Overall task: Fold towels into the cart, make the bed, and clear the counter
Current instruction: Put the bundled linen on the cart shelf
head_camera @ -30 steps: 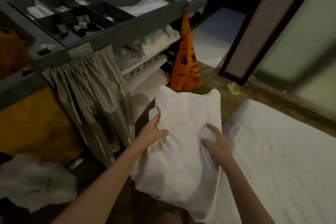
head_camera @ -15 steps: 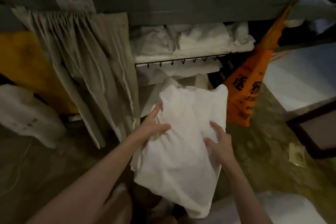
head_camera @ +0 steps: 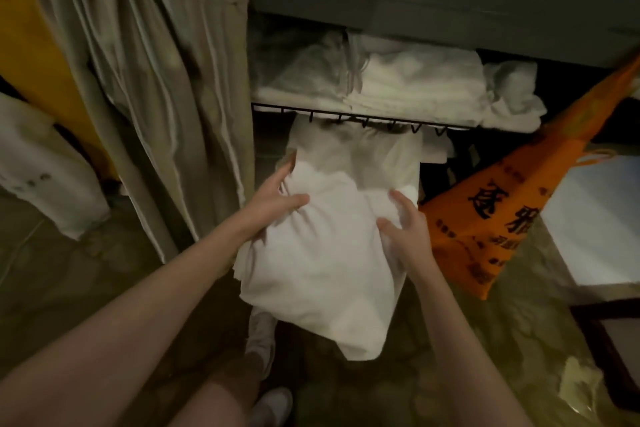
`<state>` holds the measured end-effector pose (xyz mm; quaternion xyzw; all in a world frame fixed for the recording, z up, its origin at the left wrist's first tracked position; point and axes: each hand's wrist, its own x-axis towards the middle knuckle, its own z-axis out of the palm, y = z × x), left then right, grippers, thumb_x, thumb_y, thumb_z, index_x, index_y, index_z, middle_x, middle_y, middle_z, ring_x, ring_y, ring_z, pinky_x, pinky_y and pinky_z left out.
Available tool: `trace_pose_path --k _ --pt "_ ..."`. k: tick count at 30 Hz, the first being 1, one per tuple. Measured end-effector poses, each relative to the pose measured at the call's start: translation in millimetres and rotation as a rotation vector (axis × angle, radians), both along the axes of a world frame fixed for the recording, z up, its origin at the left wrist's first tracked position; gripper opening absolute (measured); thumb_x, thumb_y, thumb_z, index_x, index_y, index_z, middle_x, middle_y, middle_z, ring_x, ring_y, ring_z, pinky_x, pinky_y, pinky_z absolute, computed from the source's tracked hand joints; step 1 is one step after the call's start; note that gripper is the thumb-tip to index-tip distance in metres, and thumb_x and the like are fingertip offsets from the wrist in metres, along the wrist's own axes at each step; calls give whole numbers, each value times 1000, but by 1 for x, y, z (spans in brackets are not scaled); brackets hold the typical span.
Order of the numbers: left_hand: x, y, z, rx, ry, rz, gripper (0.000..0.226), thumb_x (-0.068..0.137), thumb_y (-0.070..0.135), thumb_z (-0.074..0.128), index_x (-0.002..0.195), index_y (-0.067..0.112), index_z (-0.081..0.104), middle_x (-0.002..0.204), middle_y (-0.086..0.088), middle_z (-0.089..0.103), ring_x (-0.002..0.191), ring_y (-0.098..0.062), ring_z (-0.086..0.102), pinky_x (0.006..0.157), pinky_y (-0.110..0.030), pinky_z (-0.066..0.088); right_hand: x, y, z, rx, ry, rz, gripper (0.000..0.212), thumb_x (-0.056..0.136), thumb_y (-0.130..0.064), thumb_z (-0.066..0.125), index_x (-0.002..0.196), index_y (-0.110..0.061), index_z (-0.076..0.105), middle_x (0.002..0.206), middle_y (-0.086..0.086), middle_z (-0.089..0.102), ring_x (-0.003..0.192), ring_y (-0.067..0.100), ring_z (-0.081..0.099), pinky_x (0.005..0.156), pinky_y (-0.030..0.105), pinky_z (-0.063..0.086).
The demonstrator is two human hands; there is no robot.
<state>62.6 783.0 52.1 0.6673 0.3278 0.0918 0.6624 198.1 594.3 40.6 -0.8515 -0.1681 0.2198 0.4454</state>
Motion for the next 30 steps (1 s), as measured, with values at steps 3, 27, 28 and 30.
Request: trace_pose_path --k 3,27,28,30 --pt "20 16 -20 -17 -2 49 78 83 14 70 147 27 28 130 11 46 110 -5 49 82 -11 41 27 13 -9 68 -46 63 54 87 -14 63 134 -35 47 131 -14 39 132 17 34 111 39 32" --pt "132 131 -137 -228 -100 522 83 70 30 81 141 14 42 137 -10 51 123 -28 50 103 -42 43 106 113 -135 476 202 -27 84 81 -28 71 144 -36 16 137 -10 38 115 7 48 80 15 49" --pt "130 130 -138 -217 -125 526 90 64 32 83 142 15 41 137 -9 50 122 -26 51 102 -41 44 97 107 -142 515 222 -22 87 82 -30 69 145 -42 11 142 -13 33 117 6 46 83 16 47" --pt "127 122 -133 -215 -189 533 85 72 29 80 144 19 37 139 -4 49 115 -18 52 91 -30 47 92 106 -149 567 186 -41 84 86 -31 67 145 -47 10 147 -17 28 123 6 42 90 20 46"
